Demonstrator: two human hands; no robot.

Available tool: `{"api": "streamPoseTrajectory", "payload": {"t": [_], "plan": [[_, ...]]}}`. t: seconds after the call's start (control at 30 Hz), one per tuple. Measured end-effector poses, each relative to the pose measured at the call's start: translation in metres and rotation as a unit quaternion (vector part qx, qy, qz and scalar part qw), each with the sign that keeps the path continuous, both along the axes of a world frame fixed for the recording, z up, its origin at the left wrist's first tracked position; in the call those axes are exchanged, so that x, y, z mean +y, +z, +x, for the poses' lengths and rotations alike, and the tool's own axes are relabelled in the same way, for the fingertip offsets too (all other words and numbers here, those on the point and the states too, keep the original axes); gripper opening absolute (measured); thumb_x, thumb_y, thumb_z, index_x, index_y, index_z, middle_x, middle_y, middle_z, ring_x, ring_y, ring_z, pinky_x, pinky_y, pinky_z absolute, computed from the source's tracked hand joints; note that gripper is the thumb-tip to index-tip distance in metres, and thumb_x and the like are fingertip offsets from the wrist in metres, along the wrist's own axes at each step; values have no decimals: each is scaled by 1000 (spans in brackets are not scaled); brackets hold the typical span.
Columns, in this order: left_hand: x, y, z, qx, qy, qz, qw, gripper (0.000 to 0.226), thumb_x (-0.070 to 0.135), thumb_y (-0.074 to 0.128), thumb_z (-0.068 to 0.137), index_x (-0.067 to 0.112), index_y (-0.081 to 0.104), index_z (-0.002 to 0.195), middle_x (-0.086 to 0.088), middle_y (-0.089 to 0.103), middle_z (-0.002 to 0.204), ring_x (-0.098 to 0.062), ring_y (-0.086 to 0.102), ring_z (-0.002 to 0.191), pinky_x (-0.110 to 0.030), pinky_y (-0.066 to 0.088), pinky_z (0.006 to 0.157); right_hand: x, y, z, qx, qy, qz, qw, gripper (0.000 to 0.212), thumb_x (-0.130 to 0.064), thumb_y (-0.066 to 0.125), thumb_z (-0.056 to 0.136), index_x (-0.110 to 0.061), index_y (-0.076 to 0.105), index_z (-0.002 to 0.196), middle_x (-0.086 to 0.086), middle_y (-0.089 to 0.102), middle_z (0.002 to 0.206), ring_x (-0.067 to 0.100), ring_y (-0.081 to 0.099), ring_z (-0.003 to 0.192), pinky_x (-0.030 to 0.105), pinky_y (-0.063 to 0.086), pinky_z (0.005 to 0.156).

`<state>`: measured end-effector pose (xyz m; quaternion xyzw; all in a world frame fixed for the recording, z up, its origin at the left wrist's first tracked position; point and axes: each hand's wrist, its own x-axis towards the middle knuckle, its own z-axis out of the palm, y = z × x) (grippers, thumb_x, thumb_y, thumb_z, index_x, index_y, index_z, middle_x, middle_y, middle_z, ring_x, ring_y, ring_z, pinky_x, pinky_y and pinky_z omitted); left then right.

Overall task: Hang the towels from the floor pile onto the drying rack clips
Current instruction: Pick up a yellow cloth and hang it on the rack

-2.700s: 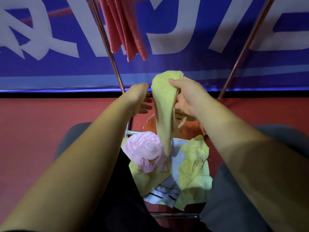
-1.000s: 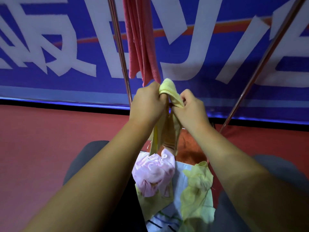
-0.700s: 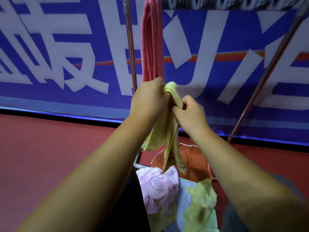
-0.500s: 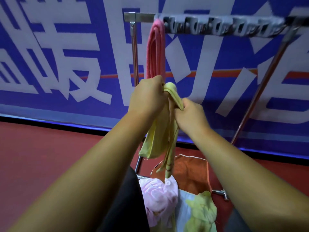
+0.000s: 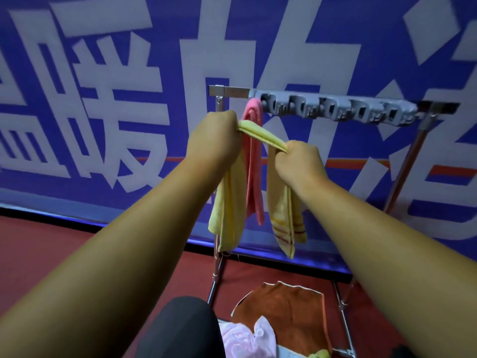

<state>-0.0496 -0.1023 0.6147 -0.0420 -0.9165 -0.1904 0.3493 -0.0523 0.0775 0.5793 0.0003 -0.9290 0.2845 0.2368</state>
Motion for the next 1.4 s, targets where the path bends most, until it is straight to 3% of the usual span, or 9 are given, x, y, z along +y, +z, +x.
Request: {"api": "streamPoseTrajectory", "payload": {"t": [0.13, 0.27, 0.43, 0.63, 0.83, 1.0, 1.13, 1.3, 1.4], "plan": [[-10, 17, -20, -23, 42, -33, 998, 9, 18, 58, 106, 17, 65, 99, -2, 56, 77, -17, 58, 66, -31, 48, 57, -2, 33, -18, 30, 0, 12, 999, 17, -18, 48, 99, -15, 62, 91, 7, 60, 86, 20, 50, 65, 27, 29, 50], [-13, 43, -38, -40, 67, -43, 996, 5, 12, 61, 102, 15, 64, 100, -4, 59, 79, -22, 63, 68, -35, 59, 63, -6, 64, -33, 55, -11, 27, 998, 18, -15, 50, 100, -8, 65, 97, 13, 62, 86, 24, 54, 63, 27, 31, 49], [-17, 68, -66, -17, 71, -58, 996, 7, 9, 59, 102, 15, 63, 99, -5, 58, 79, -23, 62, 68, -38, 60, 64, -12, 94, -58, 66, -41, 50, 996, 18, -15, 51, 101, -5, 64, 94, 13, 62, 87, 24, 54, 63, 28, 35, 49], [-16, 81, -96, -63, 81, -45, 994, 8, 9, 65, 99, 14, 64, 105, -7, 61, 85, -24, 64, 72, -36, 58, 65, -19, 105, -83, 53, -62, 66, 995, 18, -14, 52, 101, -4, 67, 95, 14, 64, 94, 25, 56, 66, 28, 34, 50], [-19, 43, -115, -70, 62, -22, 995, 7, 13, 67, 98, 18, 66, 102, -4, 63, 81, -23, 66, 68, -36, 61, 63, -20, 79, -91, 47, -50, 134, 989, 19, -20, 52, 104, -8, 65, 112, 11, 58, 93, 31, 59, 79, 33, 41, 59], [-23, 1, -123, -76, 52, -7, 996, 11, 11, 49, 102, 14, 60, 103, -7, 62, 86, -26, 62, 72, -40, 57, 65, -21, 53, -98, 48, -30, 197, 979, 14, -14, 54, 102, -8, 62, 112, 15, 66, 103, 38, 67, 90, 38, 47, 64], [-23, -21, -123, -87, 27, 59, 994, 6, 19, 54, 101, 16, 60, 101, -4, 62, 85, -22, 62, 70, -36, 51, 57, -20, 36, -100, 36, -21, 166, 985, 13, -18, 58, 100, -12, 59, 111, 8, 59, 93, 34, 60, 83, 38, 46, 63], [-21, -55, -125, -132, -19, 136, 982, 7, 27, 56, 87, 24, 61, 91, -3, 68, 83, -25, 69, 70, -45, 65, 66, -25, 4, -97, -1, -5, 125, 992, 20, -32, 62, 95, -13, 59, 102, 6, 63, 90, 33, 61, 78, 38, 51, 64], [-20, -78, -127, -175, -36, 138, 974, 8, 21, 59, 90, 27, 64, 88, 1, 69, 80, -21, 70, 71, -40, 64, 67, -28, -23, -94, -56, -5, 115, 992, 26, -40, 63, 94, -15, 58, 101, 6, 65, 88, 32, 64, 79, 39, 56, 69]]}}
